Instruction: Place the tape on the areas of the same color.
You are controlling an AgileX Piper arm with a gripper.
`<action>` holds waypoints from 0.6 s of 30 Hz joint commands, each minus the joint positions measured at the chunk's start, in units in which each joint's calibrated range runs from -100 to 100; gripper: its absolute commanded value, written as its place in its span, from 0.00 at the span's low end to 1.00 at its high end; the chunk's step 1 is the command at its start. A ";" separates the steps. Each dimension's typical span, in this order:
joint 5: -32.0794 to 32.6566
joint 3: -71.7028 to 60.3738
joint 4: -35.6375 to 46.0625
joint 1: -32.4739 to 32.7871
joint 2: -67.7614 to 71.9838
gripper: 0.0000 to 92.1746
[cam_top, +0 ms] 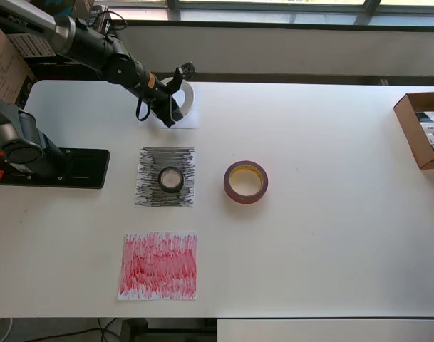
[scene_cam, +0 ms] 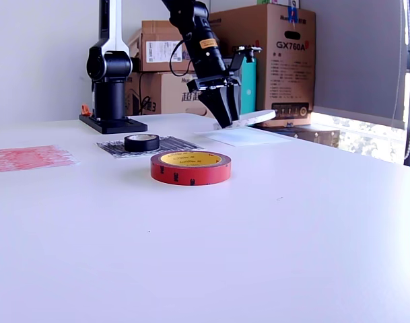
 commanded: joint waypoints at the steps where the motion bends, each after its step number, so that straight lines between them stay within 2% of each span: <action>1: -0.02 0.19 0.43 0.23 0.39 0.00; 15: -0.10 0.19 0.68 1.02 0.58 0.00; 18: -0.10 0.46 0.85 1.02 0.58 0.08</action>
